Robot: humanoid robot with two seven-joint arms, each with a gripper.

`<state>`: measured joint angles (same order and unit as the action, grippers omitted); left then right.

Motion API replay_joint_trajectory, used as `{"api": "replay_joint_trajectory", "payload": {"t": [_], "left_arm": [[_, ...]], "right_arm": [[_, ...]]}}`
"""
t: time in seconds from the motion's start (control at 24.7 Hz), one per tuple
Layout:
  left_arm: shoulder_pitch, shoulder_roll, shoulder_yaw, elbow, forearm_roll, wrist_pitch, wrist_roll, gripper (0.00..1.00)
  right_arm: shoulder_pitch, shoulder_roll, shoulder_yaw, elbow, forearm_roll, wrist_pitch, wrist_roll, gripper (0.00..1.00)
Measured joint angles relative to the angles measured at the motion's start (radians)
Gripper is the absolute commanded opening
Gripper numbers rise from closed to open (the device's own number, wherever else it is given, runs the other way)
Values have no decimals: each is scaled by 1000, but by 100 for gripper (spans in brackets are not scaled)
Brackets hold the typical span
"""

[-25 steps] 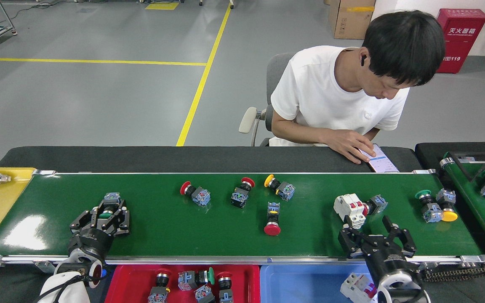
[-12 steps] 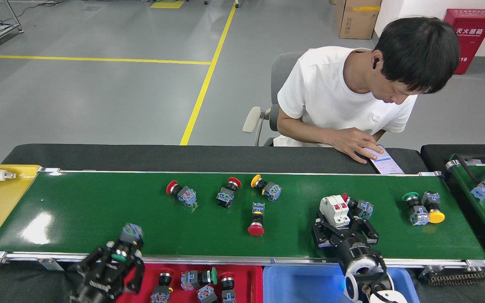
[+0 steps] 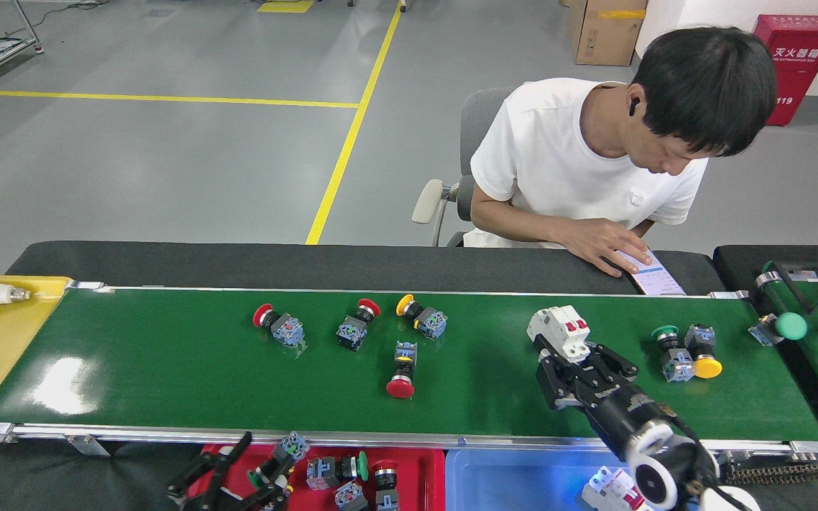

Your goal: Pick switch part from conveyor to tray

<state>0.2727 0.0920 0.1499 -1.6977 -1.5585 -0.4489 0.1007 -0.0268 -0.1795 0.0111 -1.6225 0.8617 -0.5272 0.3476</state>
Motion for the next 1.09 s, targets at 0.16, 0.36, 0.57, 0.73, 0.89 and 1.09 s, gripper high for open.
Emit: {"api": "replay_joint_trajectory", "payload": {"t": [0.16, 0.36, 0.57, 0.73, 0.89, 1.09], "left_arm": [[3, -41, 159, 19, 82, 12, -6, 100], [-1, -46, 226, 74, 95, 17, -45, 100], [-174, -46, 210, 132, 26, 43, -123, 100], [-415, -46, 141, 347, -66, 94, -162, 100], [-588, -21, 110, 581, -86, 129, -170, 100], [-677, 11, 98, 722, -86, 152, -173, 100]], "right_arm": [[117, -10, -7, -48, -55, -194, 45, 25], [202, 10, 8, -54, 28, -242, 68, 99], [197, 57, -2, -57, 36, -242, 70, 99], [183, 60, -40, -63, 36, -242, 70, 98], [108, 109, -131, -81, 39, -184, 70, 96], [40, 110, -162, -82, 99, 96, 72, 94]]}}
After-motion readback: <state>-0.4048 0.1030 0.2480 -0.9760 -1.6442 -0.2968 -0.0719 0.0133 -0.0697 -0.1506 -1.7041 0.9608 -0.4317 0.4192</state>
